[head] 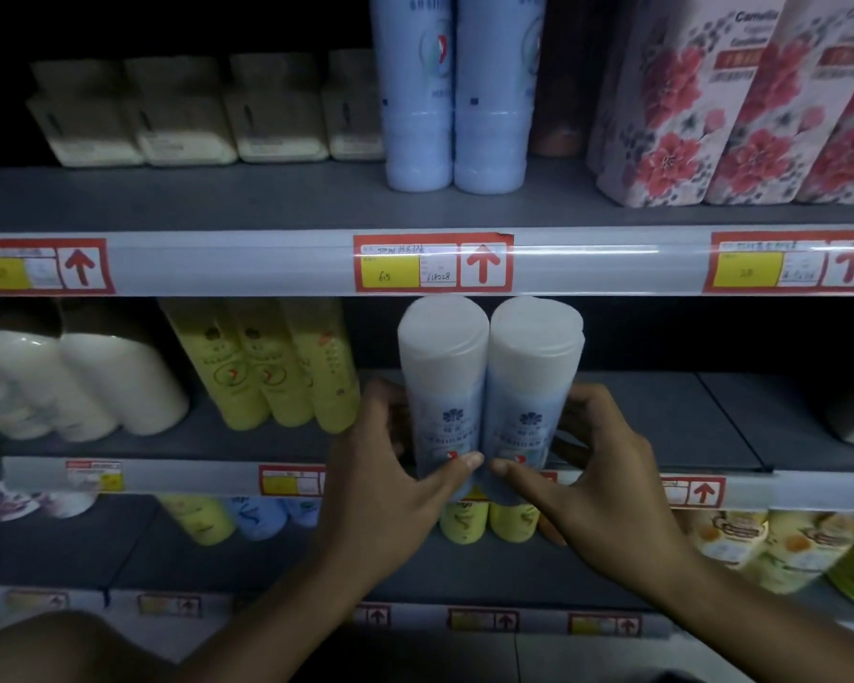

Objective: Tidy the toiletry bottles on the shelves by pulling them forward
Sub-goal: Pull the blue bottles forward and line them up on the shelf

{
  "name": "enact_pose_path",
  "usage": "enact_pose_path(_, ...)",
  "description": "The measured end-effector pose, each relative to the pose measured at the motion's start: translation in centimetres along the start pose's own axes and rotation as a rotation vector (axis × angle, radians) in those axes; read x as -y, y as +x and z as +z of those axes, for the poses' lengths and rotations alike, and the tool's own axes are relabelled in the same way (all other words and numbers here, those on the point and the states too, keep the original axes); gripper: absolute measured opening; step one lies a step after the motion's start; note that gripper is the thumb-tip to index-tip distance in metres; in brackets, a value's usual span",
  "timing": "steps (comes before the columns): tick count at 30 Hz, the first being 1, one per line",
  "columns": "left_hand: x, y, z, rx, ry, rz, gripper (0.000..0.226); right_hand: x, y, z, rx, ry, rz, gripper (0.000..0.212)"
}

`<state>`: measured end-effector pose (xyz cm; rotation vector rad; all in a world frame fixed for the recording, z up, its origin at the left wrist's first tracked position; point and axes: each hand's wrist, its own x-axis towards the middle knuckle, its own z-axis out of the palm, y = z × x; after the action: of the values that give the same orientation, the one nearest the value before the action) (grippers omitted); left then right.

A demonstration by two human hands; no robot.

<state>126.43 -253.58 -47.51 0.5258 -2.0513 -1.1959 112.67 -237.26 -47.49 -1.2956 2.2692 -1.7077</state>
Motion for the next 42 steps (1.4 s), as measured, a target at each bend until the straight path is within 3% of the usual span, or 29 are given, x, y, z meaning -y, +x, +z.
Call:
enact_pose_path(29,5.1,6.7,3.9,-0.01,-0.053,-0.032,0.055,-4.7,5.4,1.9,-0.06,-0.021,0.024,0.063)
enact_pose_path(38,5.8,6.0,3.5,0.025,0.046,-0.051,0.081,-5.6,4.5,1.7,0.041,-0.12,0.063,0.081)
enact_pose_path(42,6.9,5.8,3.7,0.034,0.12,-0.092,0.073,-6.7,3.7,2.1,0.044,-0.206,0.112,0.074)
